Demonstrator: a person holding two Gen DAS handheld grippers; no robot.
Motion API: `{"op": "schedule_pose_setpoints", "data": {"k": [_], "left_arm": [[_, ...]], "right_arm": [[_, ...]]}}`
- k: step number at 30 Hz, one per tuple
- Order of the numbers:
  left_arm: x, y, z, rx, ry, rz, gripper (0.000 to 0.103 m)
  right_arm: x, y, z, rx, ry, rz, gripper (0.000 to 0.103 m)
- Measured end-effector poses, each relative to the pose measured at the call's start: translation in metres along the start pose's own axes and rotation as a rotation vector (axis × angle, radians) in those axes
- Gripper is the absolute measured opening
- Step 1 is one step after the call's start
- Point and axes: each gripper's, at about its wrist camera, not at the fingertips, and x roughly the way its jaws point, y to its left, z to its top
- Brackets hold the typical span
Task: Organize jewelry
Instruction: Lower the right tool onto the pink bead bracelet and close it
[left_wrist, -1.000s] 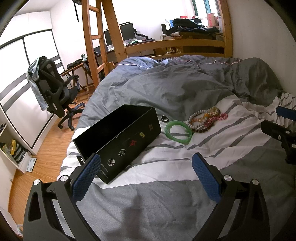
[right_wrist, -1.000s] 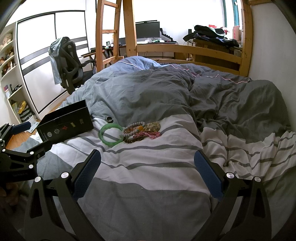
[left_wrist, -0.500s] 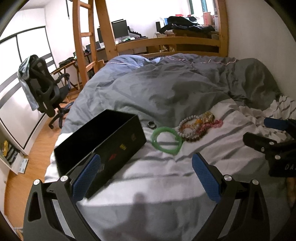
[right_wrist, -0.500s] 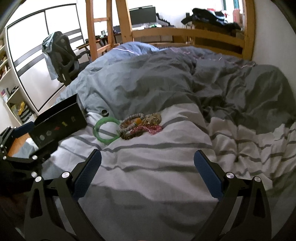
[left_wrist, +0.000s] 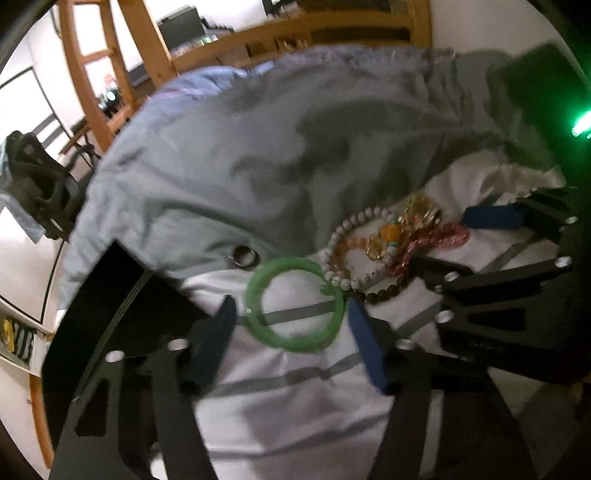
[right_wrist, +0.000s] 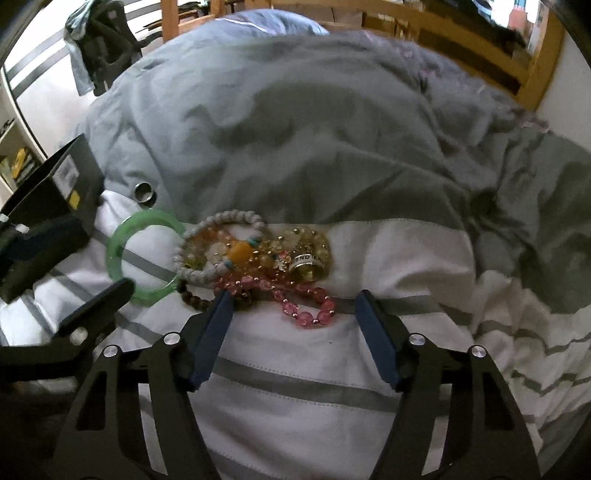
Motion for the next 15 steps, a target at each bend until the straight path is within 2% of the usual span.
{"op": "schedule_pose_setpoints", "data": {"k": [1, 2, 3, 4, 5, 7, 9, 15], "left_arm": [[0.010, 0.001, 0.002, -0.005, 0.032, -0.017, 0.047], [0.018, 0.002, 0.003, -0.016, 0.059, -0.033, 0.045], [0.026, 0.005, 0.003, -0.029, 0.091, -0.048, 0.037], [0.034, 0.008, 0.003, -0.051, 0.127, -0.066, 0.024], [0.039, 0.013, 0.001, -0.077, 0.152, -0.092, 0.018], [0.037, 0.020, 0.000, -0.111, 0.151, -0.126, 0.012], [0.035, 0.025, -0.002, -0.133, 0.148, -0.152, 0.004], [0.013, 0.044, -0.011, -0.208, 0.086, -0.215, 0.002]], "right_arm": [[0.002, -0.002, 0.001, 0.013, 0.004, 0.020, 0.064], [0.002, -0.006, 0.001, 0.031, 0.003, 0.045, 0.053], [0.002, -0.008, 0.000, 0.043, 0.003, 0.051, 0.047], [0.000, -0.009, -0.002, 0.055, -0.001, 0.048, 0.033], [0.000, -0.010, -0.003, 0.058, -0.004, 0.044, 0.027], [-0.004, -0.013, -0.005, 0.065, -0.023, 0.058, 0.017], [-0.011, -0.015, -0.008, 0.079, -0.053, 0.073, 0.017], [-0.050, -0.022, -0.016, 0.105, -0.239, 0.100, 0.017]]}}
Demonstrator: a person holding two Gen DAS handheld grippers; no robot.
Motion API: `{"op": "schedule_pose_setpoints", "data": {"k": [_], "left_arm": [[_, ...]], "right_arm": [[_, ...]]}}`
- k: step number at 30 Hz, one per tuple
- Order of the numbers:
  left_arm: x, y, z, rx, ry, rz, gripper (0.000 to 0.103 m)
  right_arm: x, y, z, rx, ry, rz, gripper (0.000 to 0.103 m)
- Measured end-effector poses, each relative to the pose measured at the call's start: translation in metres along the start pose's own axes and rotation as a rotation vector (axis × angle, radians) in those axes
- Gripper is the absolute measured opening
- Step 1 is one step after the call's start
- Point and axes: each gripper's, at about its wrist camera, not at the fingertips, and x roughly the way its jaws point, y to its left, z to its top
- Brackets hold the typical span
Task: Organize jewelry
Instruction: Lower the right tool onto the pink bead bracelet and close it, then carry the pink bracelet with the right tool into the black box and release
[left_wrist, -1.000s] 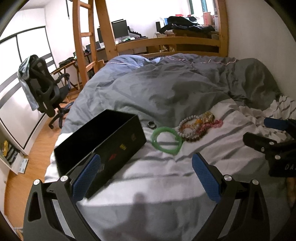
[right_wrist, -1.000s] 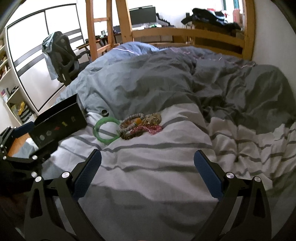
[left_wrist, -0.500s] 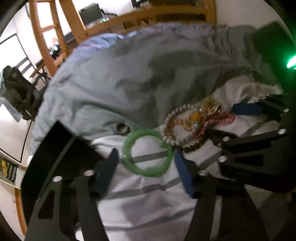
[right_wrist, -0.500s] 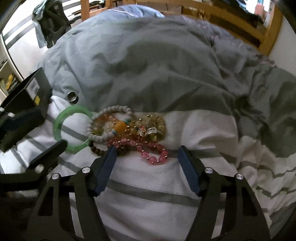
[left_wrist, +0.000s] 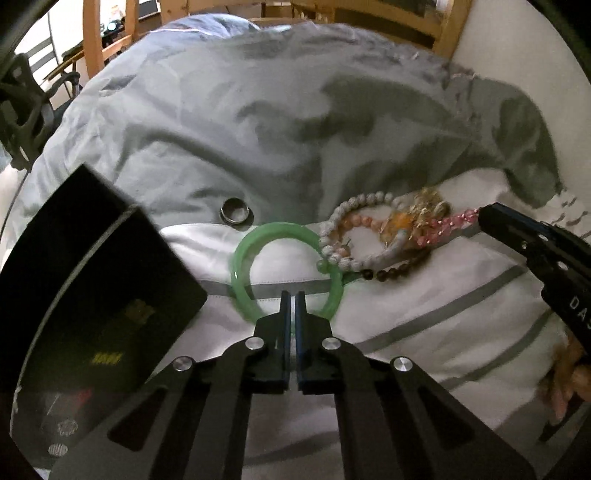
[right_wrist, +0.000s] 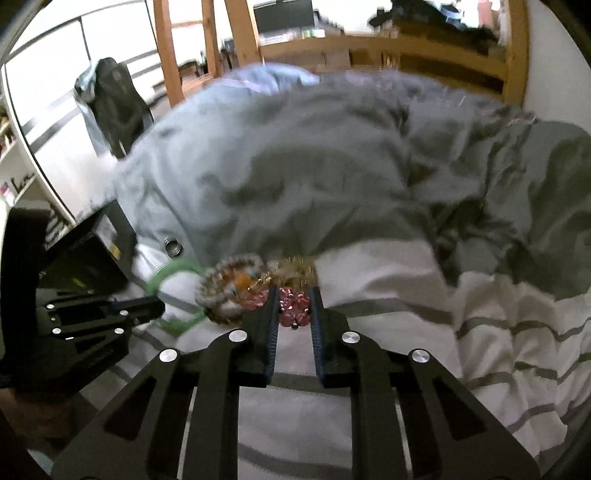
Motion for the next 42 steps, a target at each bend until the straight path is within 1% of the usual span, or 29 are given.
{"op": "schedule_pose_setpoints", "data": {"k": [1, 5, 8, 11, 12, 14, 15, 16, 18, 21, 22, 23, 24, 25, 26, 27, 30, 34, 36, 39, 42], "left_arm": [[-0.002, 0.002, -0.004, -0.004, -0.011, -0.006, 0.002], [-0.014, 0.001, -0.010, -0.002, -0.056, -0.017, 0.002], [-0.023, 0.003, -0.010, 0.013, -0.080, -0.019, 0.002], [-0.018, -0.002, -0.004, 0.016, -0.064, 0.001, 0.002], [-0.015, -0.005, -0.001, 0.021, -0.065, 0.010, 0.005], [-0.004, -0.013, 0.013, 0.049, -0.072, 0.031, 0.025], [-0.001, -0.018, 0.013, 0.066, -0.083, 0.040, 0.053], [0.000, -0.023, 0.015, 0.082, -0.100, 0.045, 0.070], [0.005, -0.035, 0.020, 0.120, -0.122, 0.057, 0.074], [0.023, -0.046, 0.029, 0.150, -0.094, 0.080, 0.074], [0.030, -0.047, 0.032, 0.150, -0.079, 0.080, 0.073], [0.034, -0.045, 0.034, 0.143, -0.071, 0.060, 0.068], [0.034, -0.044, 0.033, 0.136, -0.066, 0.034, 0.047], [0.035, -0.040, 0.034, 0.118, -0.045, -0.008, 0.023], [0.035, -0.036, 0.035, 0.103, -0.029, -0.032, 0.013], [0.033, -0.032, 0.034, 0.089, -0.025, -0.066, 0.008], [0.021, -0.025, 0.030, 0.064, -0.058, -0.096, 0.008], [-0.007, -0.017, 0.025, 0.028, -0.122, -0.147, 0.008], [-0.014, -0.014, 0.021, 0.017, -0.132, -0.166, 0.008], [-0.018, -0.014, 0.022, 0.015, -0.150, -0.156, 0.008], [-0.027, -0.008, 0.021, -0.007, -0.170, -0.163, 0.008]], "right_arm": [[-0.008, 0.001, -0.001, 0.000, -0.035, 0.002, 0.017], [-0.026, 0.002, 0.001, -0.007, -0.120, 0.014, 0.016], [-0.038, 0.003, 0.001, -0.012, -0.179, 0.041, 0.016], [-0.046, 0.002, 0.001, -0.016, -0.208, 0.057, 0.016], [-0.046, 0.002, 0.000, -0.018, -0.207, 0.058, 0.016], [-0.045, 0.003, -0.002, -0.020, -0.202, 0.058, 0.016], [-0.044, 0.002, -0.001, -0.020, -0.200, 0.057, 0.016], [-0.044, 0.001, 0.000, -0.016, -0.200, 0.057, 0.016], [-0.045, 0.000, -0.002, -0.007, -0.200, 0.061, 0.016], [-0.044, -0.003, -0.003, 0.010, -0.194, 0.065, 0.016], [-0.043, -0.004, -0.002, 0.011, -0.192, 0.067, 0.016], [-0.042, -0.004, -0.003, 0.011, -0.191, 0.066, 0.016], [-0.042, -0.005, -0.002, 0.011, -0.190, 0.066, 0.016], [-0.042, -0.005, -0.002, 0.011, -0.190, 0.067, 0.016], [-0.042, -0.005, -0.002, 0.011, -0.191, 0.067, 0.016], [-0.042, -0.005, -0.002, 0.012, -0.191, 0.067, 0.016], [-0.042, -0.005, -0.003, 0.014, -0.193, 0.068, 0.016], [-0.045, -0.004, -0.004, 0.013, -0.210, 0.073, 0.016], [-0.047, -0.004, -0.004, 0.013, -0.218, 0.075, 0.016], [-0.049, -0.003, -0.005, 0.013, -0.225, 0.079, 0.016], [-0.052, -0.004, -0.005, 0.014, -0.242, 0.094, 0.016]]}}
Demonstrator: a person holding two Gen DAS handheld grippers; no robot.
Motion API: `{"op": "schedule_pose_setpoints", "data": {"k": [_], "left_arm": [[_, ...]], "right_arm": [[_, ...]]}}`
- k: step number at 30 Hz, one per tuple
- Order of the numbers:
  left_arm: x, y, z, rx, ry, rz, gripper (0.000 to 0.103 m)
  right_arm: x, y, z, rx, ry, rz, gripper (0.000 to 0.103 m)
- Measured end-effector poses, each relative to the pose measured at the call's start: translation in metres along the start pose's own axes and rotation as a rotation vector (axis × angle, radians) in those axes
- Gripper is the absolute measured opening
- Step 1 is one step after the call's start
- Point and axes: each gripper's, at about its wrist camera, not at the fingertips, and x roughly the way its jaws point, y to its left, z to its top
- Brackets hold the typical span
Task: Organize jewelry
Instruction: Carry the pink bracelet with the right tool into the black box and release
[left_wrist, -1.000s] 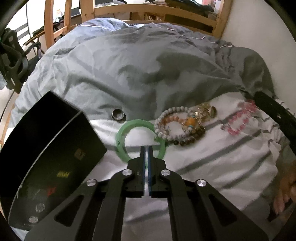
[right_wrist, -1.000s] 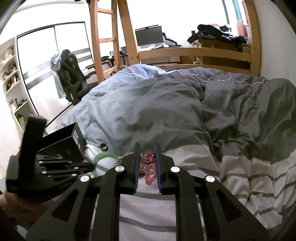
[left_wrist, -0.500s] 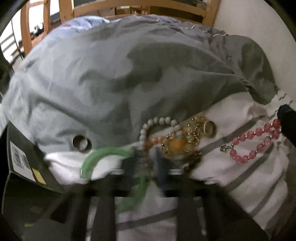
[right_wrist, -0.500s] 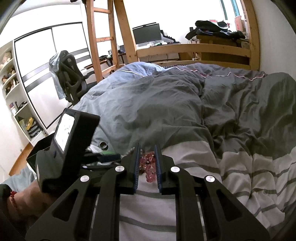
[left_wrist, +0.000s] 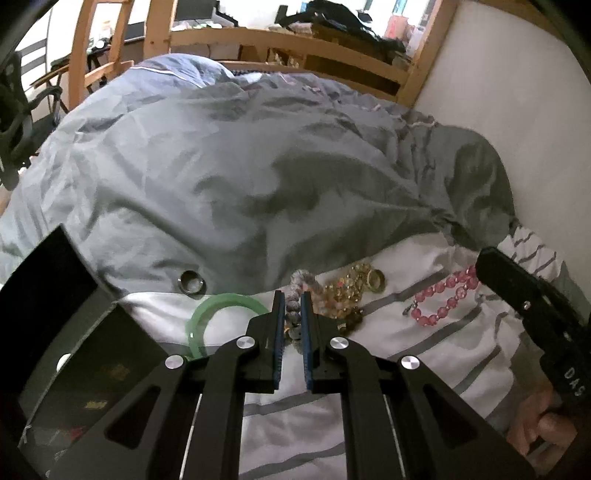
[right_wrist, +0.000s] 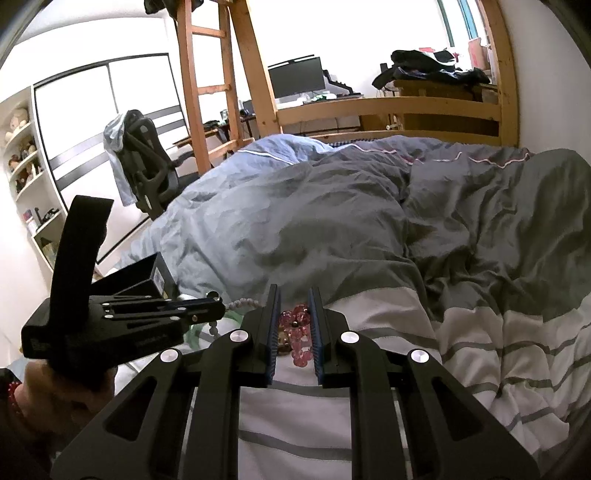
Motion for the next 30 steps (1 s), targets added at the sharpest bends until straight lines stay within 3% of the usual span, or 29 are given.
{"op": "schedule_pose_setpoints", "data": {"k": [10, 22, 24, 26, 27, 28, 29, 30], "left_arm": [[-0.062, 0.019, -0.003, -0.056, -0.119, 0.020, 0.008], [-0.115, 0.052, -0.007, -0.108, -0.211, 0.090, 0.008], [-0.120, 0.059, -0.009, -0.119, -0.217, 0.104, 0.008], [-0.125, 0.066, -0.012, -0.128, -0.222, 0.129, 0.008], [-0.127, 0.068, -0.013, -0.131, -0.226, 0.140, 0.008], [-0.129, 0.072, -0.014, -0.134, -0.230, 0.151, 0.008], [-0.130, 0.075, -0.015, -0.138, -0.233, 0.160, 0.008], [-0.130, 0.077, -0.016, -0.142, -0.234, 0.164, 0.008]], "right_arm": [[-0.015, 0.009, 0.010, -0.002, -0.062, 0.083, 0.016], [-0.014, 0.078, 0.026, -0.134, -0.043, 0.203, 0.016], [-0.009, 0.086, 0.029, -0.153, -0.020, 0.185, 0.016], [0.009, 0.090, 0.027, -0.169, 0.096, 0.151, 0.017], [0.016, 0.089, 0.024, -0.170, 0.127, 0.119, 0.019], [0.024, 0.086, 0.020, -0.170, 0.156, 0.085, 0.036], [0.040, 0.080, 0.012, -0.165, 0.238, 0.042, 0.063], [0.054, 0.073, 0.004, -0.147, 0.312, 0.014, 0.073]]}}
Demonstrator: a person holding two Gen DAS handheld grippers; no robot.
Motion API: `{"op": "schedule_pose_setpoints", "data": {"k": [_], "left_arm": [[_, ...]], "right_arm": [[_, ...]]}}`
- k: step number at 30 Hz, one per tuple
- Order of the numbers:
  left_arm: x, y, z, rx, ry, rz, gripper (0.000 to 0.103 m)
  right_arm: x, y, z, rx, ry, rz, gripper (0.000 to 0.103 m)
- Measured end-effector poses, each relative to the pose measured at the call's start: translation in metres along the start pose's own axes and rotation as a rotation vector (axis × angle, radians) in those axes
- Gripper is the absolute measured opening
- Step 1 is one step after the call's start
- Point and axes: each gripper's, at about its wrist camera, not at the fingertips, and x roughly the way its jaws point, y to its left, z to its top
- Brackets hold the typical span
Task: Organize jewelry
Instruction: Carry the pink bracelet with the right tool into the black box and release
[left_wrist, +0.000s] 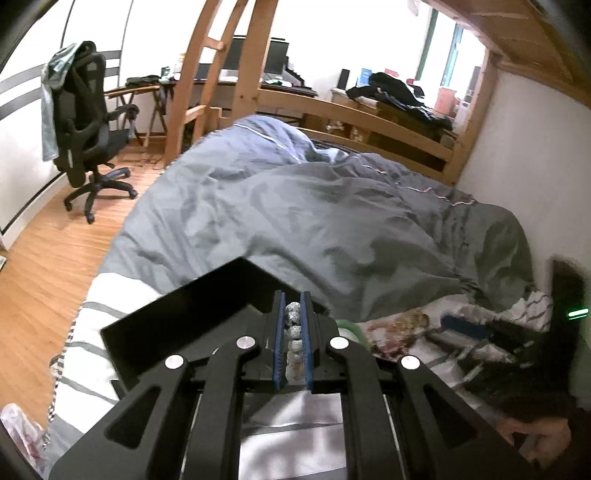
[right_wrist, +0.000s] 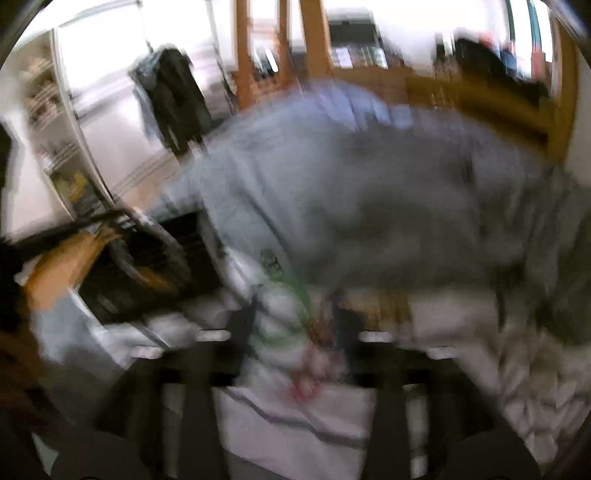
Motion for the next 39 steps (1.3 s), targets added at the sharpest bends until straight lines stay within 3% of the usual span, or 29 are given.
{"op": "schedule_pose_setpoints", "data": {"k": [1, 3, 5, 7, 9, 14, 17, 30, 39], "left_arm": [[0.000, 0.003, 0.000, -0.006, -0.001, 0.004, 0.008], [0.000, 0.005, 0.000, -0.013, -0.005, 0.009, 0.008], [0.000, 0.005, -0.001, -0.015, -0.007, 0.009, 0.008], [0.000, 0.006, -0.001, -0.013, -0.007, 0.011, 0.008], [-0.001, 0.007, -0.001, -0.016, -0.012, 0.013, 0.008], [-0.006, 0.012, 0.000, -0.033, -0.027, 0.019, 0.008], [-0.008, 0.016, 0.001, -0.039, -0.034, 0.027, 0.008], [-0.019, 0.039, 0.007, -0.078, -0.064, 0.065, 0.008], [-0.026, 0.059, 0.007, -0.102, -0.073, 0.099, 0.008]], "right_arm": [[0.013, -0.006, -0.005, 0.024, 0.054, -0.001, 0.075], [0.040, -0.012, -0.016, 0.041, 0.158, 0.017, 0.067], [0.060, -0.007, -0.023, 0.003, 0.247, -0.005, 0.027], [0.066, -0.002, -0.023, -0.032, 0.268, -0.011, 0.011], [0.059, -0.001, -0.021, -0.038, 0.231, 0.019, 0.008], [0.011, -0.011, -0.006, 0.002, 0.010, 0.125, 0.008], [-0.002, -0.012, 0.002, 0.021, -0.041, 0.165, 0.008], [-0.023, 0.045, 0.040, -0.007, -0.117, 0.292, 0.008], [-0.018, 0.089, 0.071, -0.059, -0.112, 0.352, 0.008]]}}
